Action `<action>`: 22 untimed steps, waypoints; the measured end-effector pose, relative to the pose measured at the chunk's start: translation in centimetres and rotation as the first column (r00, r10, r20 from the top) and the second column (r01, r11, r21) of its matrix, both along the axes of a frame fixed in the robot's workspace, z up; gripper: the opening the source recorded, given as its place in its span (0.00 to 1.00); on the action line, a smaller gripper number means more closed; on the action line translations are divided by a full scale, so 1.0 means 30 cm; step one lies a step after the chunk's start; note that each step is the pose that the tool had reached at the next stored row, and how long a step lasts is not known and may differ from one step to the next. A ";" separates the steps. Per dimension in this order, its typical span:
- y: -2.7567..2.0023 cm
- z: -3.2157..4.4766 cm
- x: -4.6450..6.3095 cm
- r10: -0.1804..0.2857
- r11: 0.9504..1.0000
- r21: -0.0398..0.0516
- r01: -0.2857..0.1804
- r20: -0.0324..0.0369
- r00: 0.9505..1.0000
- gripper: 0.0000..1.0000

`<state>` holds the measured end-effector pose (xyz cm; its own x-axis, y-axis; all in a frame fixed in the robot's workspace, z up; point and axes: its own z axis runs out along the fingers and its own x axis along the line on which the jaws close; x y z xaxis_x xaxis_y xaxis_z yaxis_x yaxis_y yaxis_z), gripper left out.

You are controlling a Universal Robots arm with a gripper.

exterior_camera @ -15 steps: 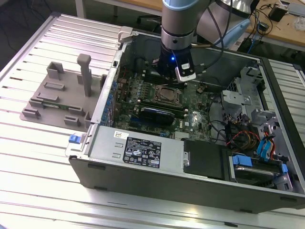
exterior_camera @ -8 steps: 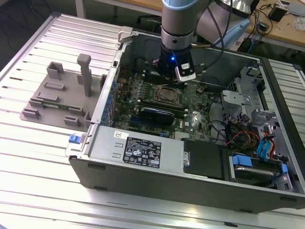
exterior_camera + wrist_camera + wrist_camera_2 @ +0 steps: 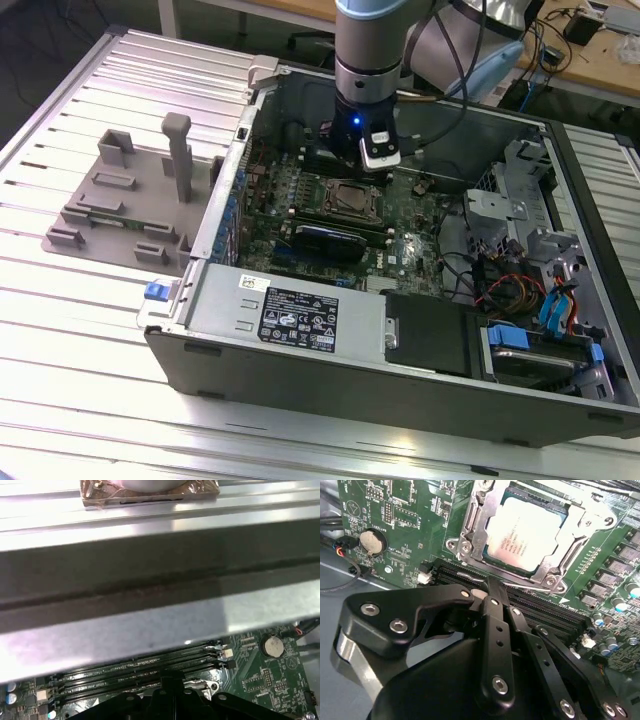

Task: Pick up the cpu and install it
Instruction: 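Install the first cpu locking lever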

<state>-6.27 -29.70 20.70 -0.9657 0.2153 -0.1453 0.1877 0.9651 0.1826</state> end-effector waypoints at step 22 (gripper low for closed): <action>0.017 -0.029 -0.005 -0.168 0.986 -0.016 0.168 0.001 0.986 0.11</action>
